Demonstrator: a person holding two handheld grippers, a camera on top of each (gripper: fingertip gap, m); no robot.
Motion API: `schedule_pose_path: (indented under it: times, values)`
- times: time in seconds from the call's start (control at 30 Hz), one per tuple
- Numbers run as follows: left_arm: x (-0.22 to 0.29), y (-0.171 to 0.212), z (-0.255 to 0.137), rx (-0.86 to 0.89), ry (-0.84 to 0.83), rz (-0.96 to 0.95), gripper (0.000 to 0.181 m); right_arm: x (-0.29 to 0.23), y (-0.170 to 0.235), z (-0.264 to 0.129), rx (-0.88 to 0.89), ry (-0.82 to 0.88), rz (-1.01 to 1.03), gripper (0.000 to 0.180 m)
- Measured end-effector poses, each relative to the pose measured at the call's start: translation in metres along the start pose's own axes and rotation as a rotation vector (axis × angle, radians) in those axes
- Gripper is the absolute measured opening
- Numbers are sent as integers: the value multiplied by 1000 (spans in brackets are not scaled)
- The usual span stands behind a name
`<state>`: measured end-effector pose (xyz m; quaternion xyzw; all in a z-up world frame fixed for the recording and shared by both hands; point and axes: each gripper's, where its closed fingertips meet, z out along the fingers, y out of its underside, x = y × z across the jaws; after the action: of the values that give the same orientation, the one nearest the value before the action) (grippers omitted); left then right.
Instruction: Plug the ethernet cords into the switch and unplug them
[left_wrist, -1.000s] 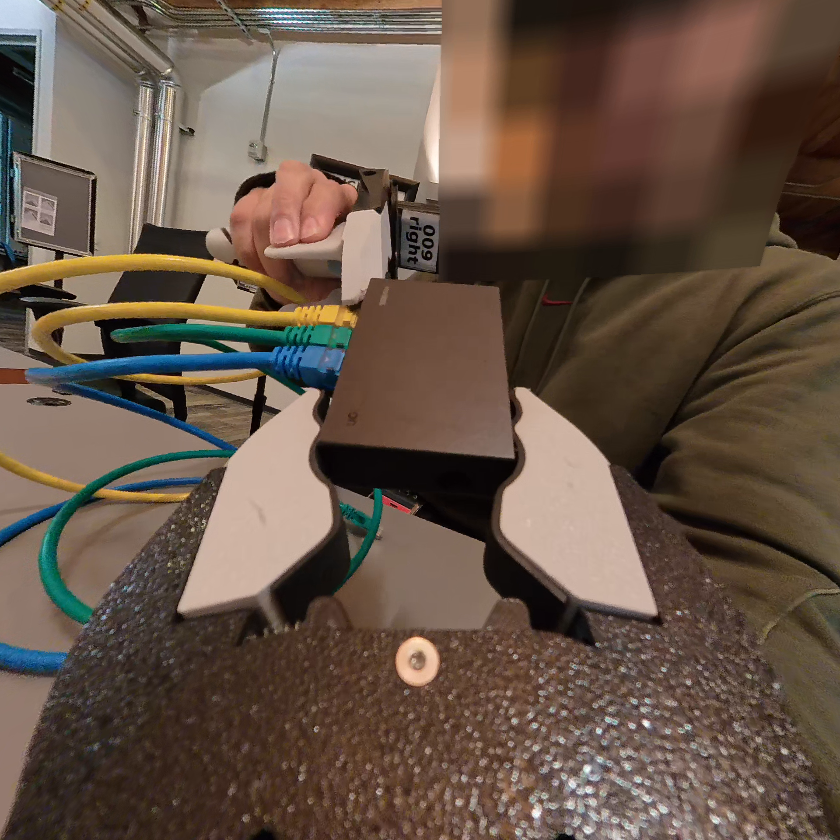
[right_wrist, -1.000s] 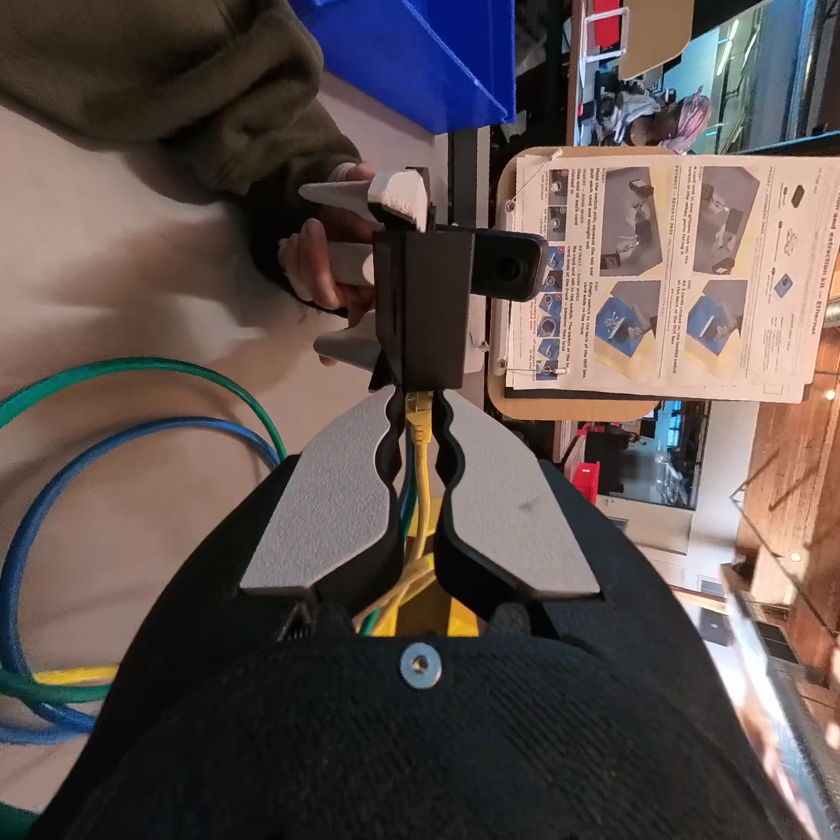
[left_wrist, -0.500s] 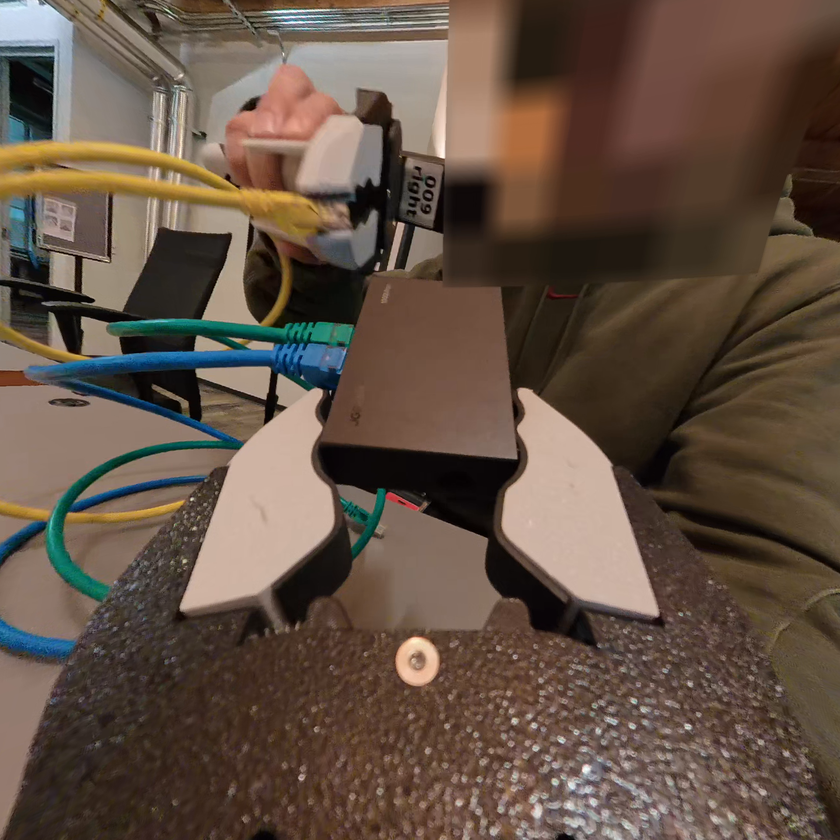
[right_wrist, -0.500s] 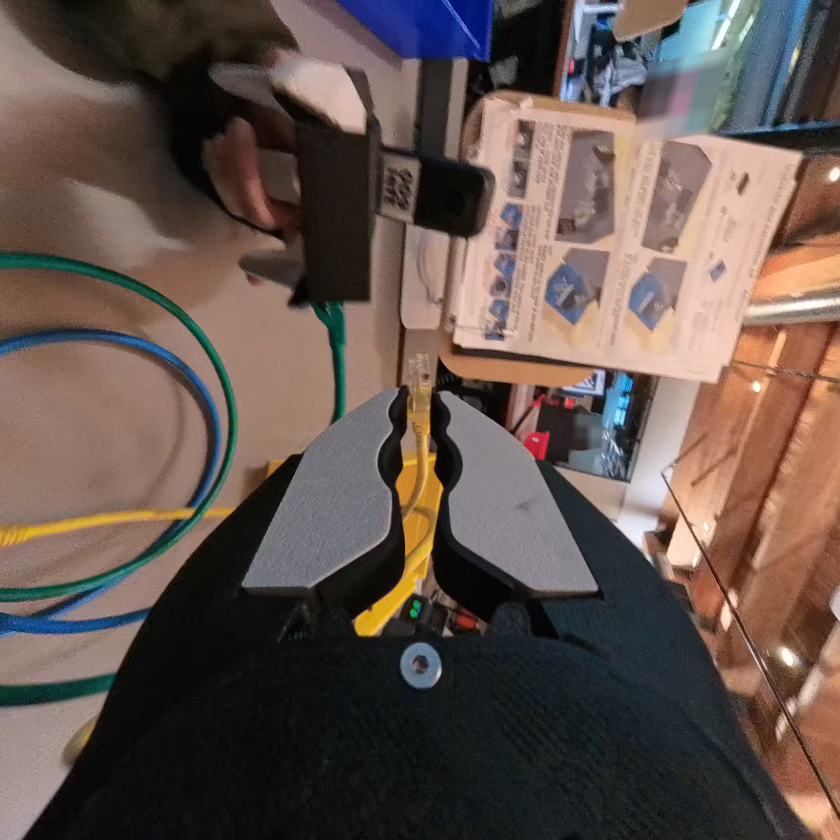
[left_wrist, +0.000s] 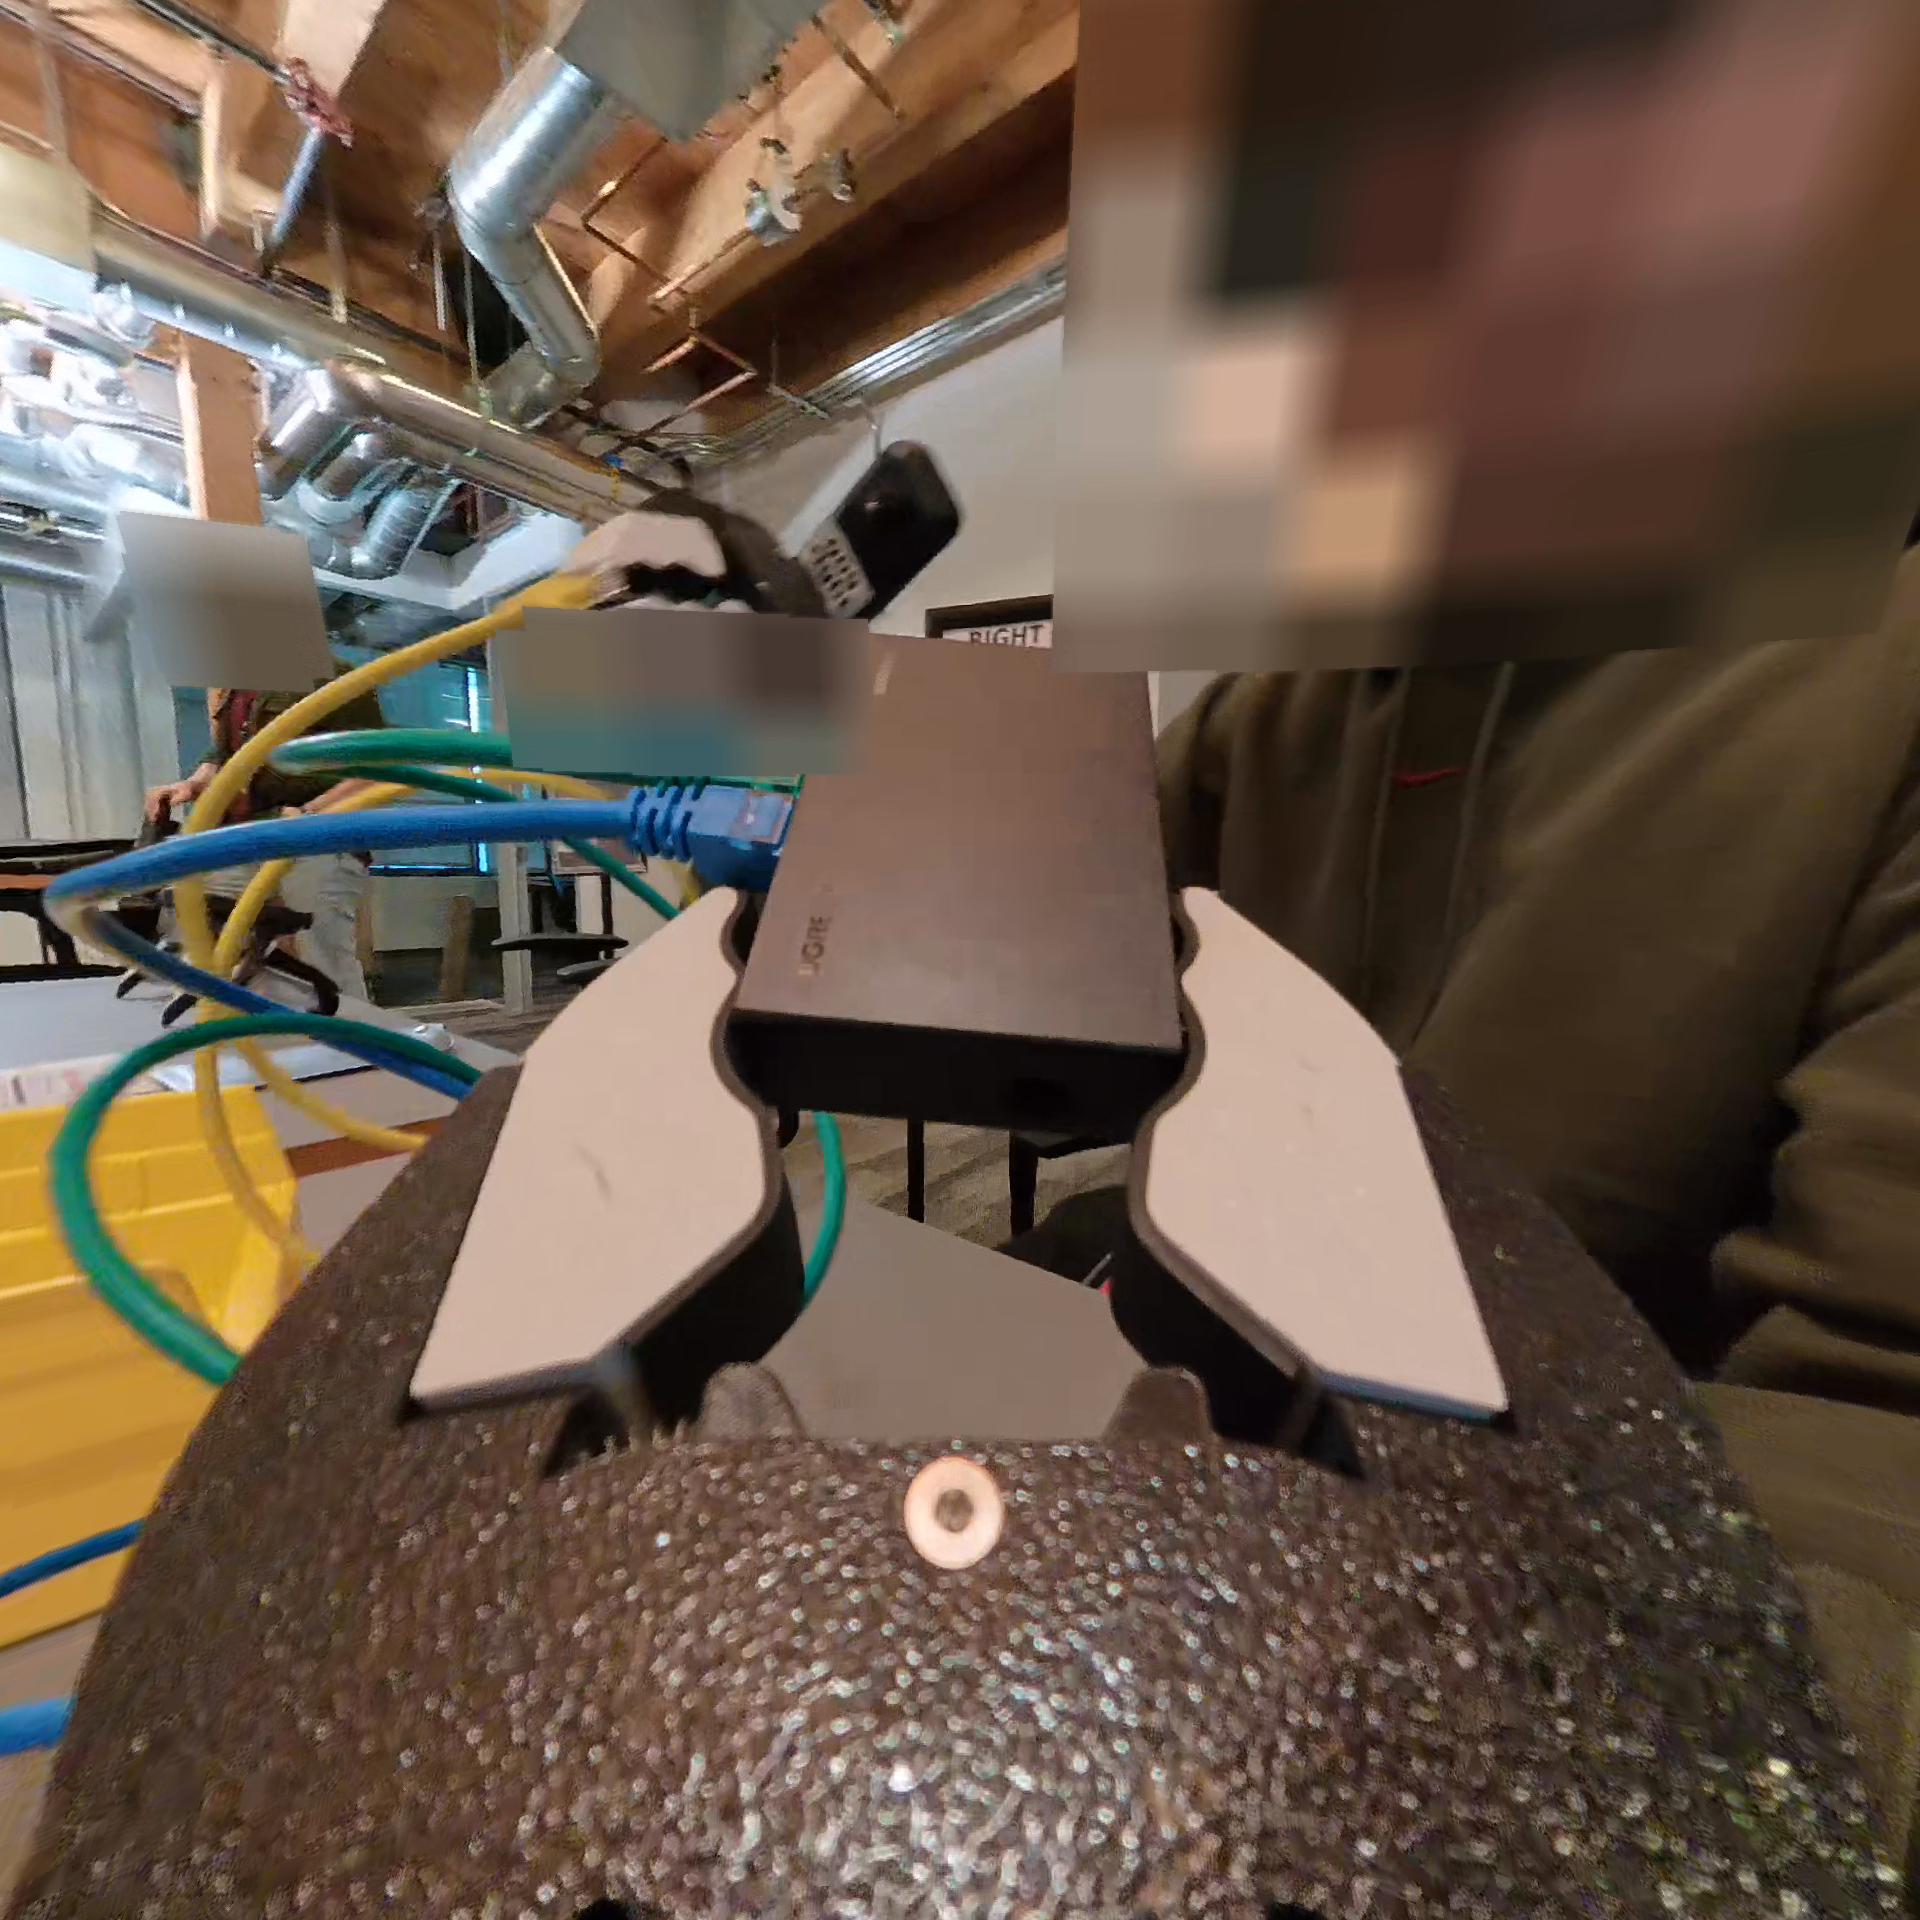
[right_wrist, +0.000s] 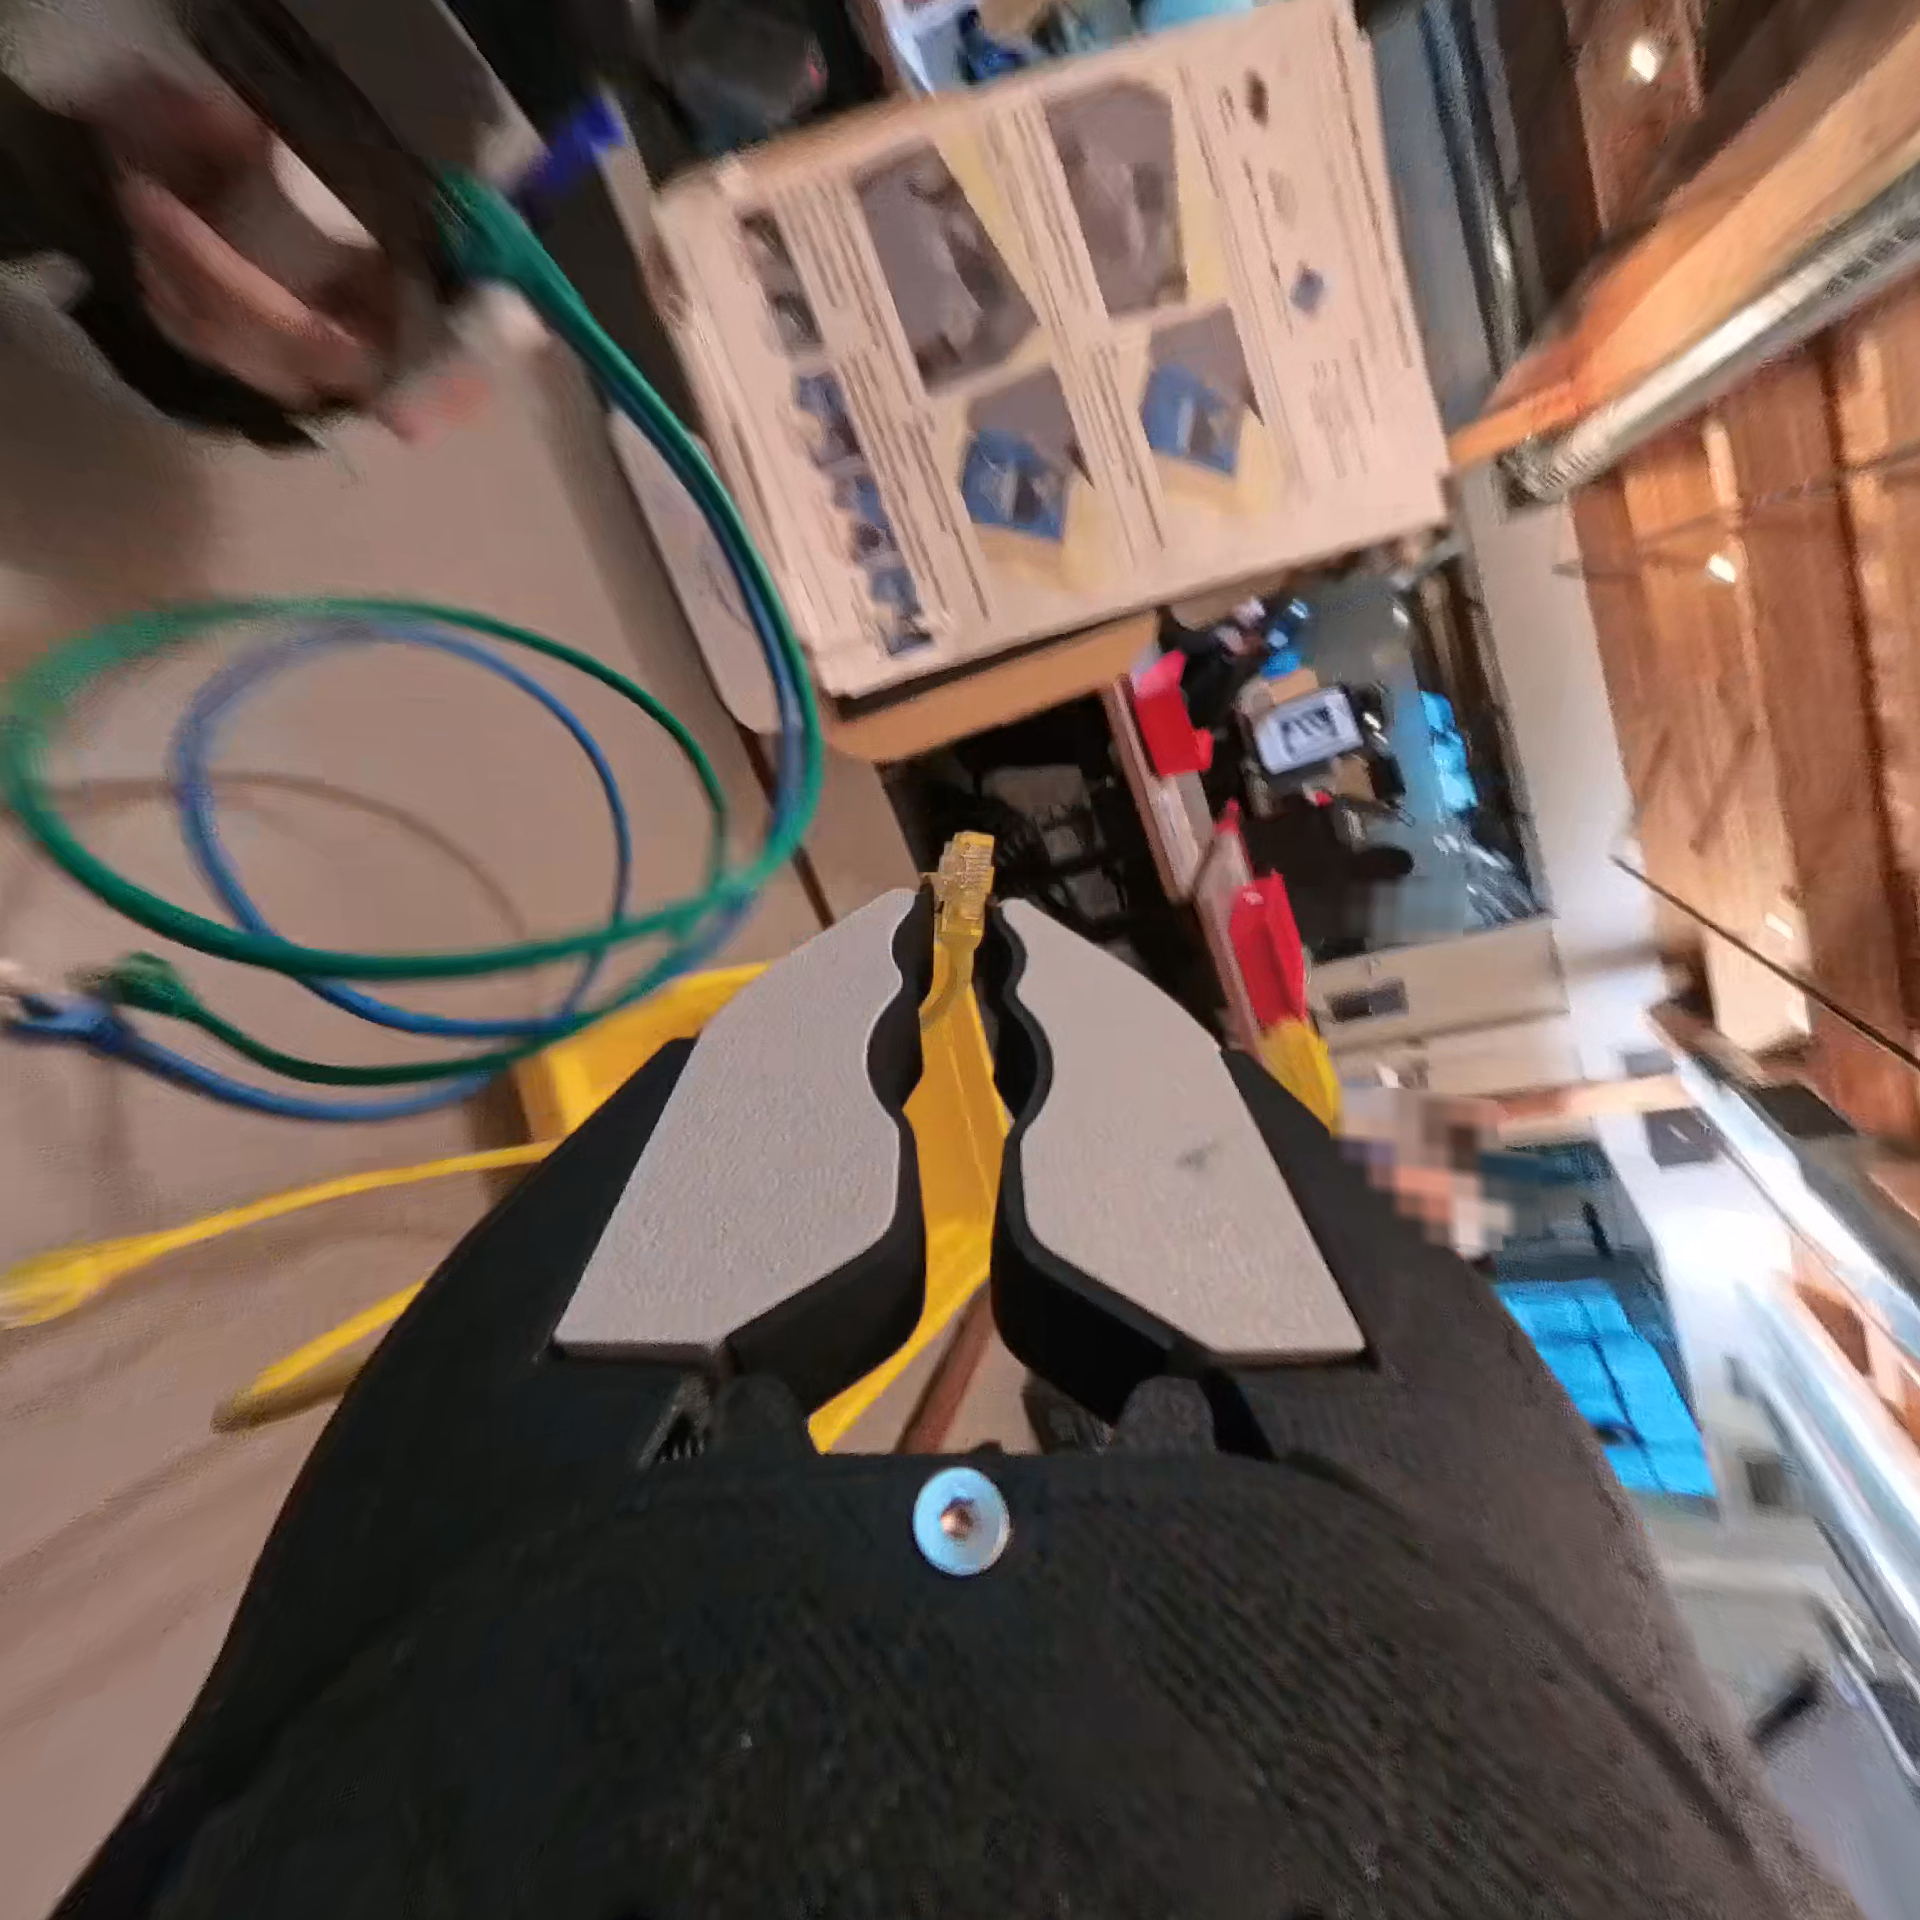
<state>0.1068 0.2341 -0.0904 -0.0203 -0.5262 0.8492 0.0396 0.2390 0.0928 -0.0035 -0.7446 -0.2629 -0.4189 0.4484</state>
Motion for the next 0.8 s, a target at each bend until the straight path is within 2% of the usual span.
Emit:
schedule_pose_path:
  times: [0.13,0.3,0.43,0.8]
  values:
    - [13,-7,-4,-17,12,34,73,29,32,-3,-64,148,13,7]
    - [16,-11,-13,8,9,38,73,84,23,-9,-11,248,79,7]
    - [13,-9,-15,12,3,28,73,109,27,8,-21,243,82,6]
    - [12,-7,-19,26,1,17,73,198,27,37,-43,428,30,6]
